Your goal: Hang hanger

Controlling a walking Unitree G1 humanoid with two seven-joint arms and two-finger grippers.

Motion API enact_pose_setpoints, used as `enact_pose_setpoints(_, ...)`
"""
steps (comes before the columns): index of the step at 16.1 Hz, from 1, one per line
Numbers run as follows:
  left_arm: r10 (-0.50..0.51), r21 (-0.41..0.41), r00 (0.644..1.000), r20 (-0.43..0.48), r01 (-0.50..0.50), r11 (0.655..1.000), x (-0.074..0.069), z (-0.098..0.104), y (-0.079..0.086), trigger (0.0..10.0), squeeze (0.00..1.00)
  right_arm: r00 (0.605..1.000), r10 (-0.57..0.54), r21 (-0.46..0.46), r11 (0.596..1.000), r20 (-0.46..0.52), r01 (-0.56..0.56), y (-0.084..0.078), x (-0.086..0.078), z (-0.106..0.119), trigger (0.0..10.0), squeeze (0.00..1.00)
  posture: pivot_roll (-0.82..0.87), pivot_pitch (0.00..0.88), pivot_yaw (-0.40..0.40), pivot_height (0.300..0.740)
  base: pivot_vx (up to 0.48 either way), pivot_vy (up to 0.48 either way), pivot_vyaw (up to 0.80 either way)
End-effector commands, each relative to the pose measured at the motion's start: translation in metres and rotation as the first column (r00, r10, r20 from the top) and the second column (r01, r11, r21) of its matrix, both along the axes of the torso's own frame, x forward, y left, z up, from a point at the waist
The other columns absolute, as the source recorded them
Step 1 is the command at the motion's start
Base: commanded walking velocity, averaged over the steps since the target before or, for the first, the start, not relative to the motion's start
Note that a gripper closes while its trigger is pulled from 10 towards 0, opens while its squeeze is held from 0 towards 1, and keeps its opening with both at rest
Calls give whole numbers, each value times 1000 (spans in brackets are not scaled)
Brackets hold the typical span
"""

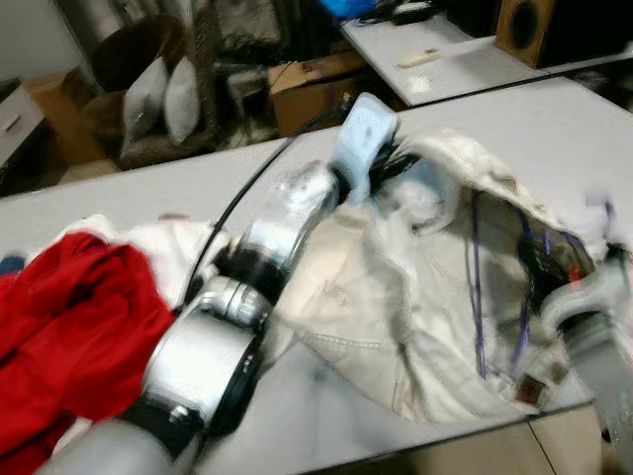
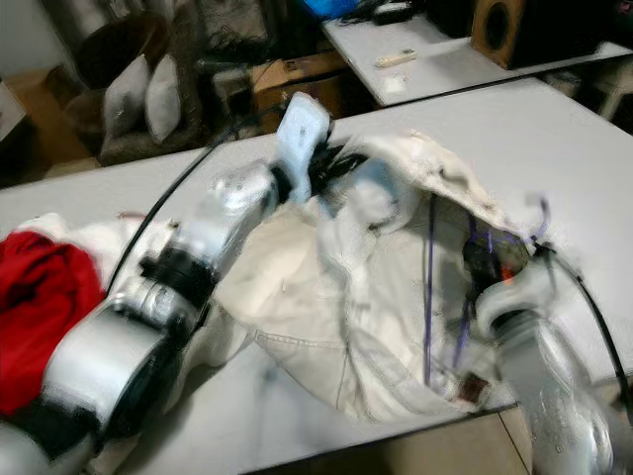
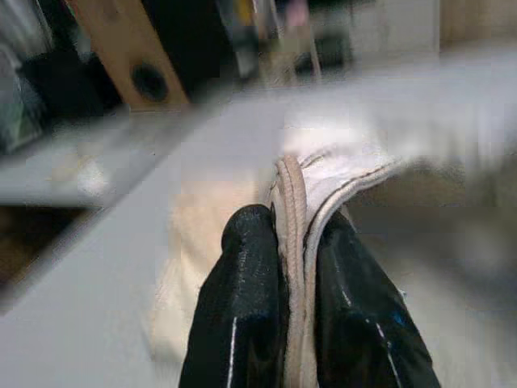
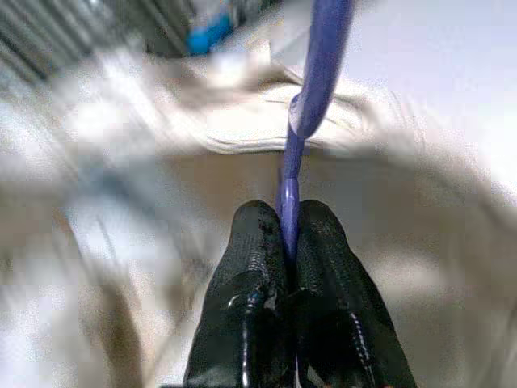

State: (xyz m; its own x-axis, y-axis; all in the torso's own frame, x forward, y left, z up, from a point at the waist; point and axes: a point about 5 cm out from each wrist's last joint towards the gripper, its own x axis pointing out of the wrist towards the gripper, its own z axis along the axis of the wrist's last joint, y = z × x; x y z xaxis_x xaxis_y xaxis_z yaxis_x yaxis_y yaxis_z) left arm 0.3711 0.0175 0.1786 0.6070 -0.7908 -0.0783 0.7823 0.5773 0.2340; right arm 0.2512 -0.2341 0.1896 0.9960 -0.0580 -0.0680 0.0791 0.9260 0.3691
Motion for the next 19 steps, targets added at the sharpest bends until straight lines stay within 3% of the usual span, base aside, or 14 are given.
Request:
enact_pose_setpoints(1, 37, 89, 997, -70, -31, 996, -4, -31, 13, 0, 0, 999, 21, -44, 999, 35, -20, 8, 2, 12, 10000, 0, -126, 0, 138, 740, 0, 0, 0)
enact_pose_setpoints(5, 54, 89, 997, -60, -48, 995, -6, -33, 17, 0, 0, 997, 70, -60, 996, 20, -69, 11, 8, 14, 10000, 0, -115, 0, 80, 740, 0, 0, 0)
enact_pose_setpoints(7, 52, 129, 998, -38, -47, 991, -9, -39, 20, 0, 0, 995, 94, -75, 993, 14, -93, 14, 14, 19, 10000, 0, -108, 0, 62, 740, 0, 0, 0)
enact_pose_setpoints(9, -67, 197, 997, -50, 75, 978, -23, -53, 14, 0, 0, 993, 113, -65, 992, 26, -111, 19, 22, 24, 10000, 0, -102, 0, 58, 740, 0, 0, 0)
enact_pose_setpoints(11, -177, 307, 982, -64, 188, 933, -39, -73, 6, 0, 0, 992, 117, -15, 993, 55, -116, 23, 29, 29, 10000, 0, -100, 0, 69, 740, 0, 0, 0)
enact_pose_setpoints(14, -288, 357, 955, -66, 293, 887, -56, -86, -6, 0, 0, 994, 85, 64, 994, 74, -89, 23, 37, 33, 10000, 0, -102, 0, 94, 740, 0, 0, 0)
enact_pose_setpoints(15, -317, 347, 946, -71, 321, 881, -59, -85, -7, 3451, 0, 996, 55, 94, 994, 71, -62, 19, 40, 32, 10000, 0, -103, 0, 100, 740, 0, 0, 0)
enact_pose_setpoints(16, -325, 339, 943, -70, 329, 881, -60, -84, -7, 3451, 0, 997, 46, 104, 993, 68, -53, 18, 41, 31, 10000, 0, -101, 0, 103, 740, 0, 0, 0)
enact_pose_setpoints(17, -316, 339, 948, -46, 313, 887, -57, -81, -2, 7137, 0, 998, 22, 125, 992, 60, -29, 14, 42, 29, 10000, 0, -99, 0, 103, 740, 0, 0, 0)
enact_pose_setpoints(18, -304, 304, 952, -46, 303, 903, -54, -77, 2, 10000, 0, 998, 6, 147, 989, 55, -15, 11, 43, 27, 10000, 0, -96, 0, 102, 740, 0, 0, 0)
enact_pose_setpoints(19, -312, 253, 948, -71, 319, 913, -53, -74, 6, 10000, 1000, 999, -1, 163, 987, 51, -7, 9, 44, 26, 10000, 0, -94, 0, 100, 740, 0, 0, 0)
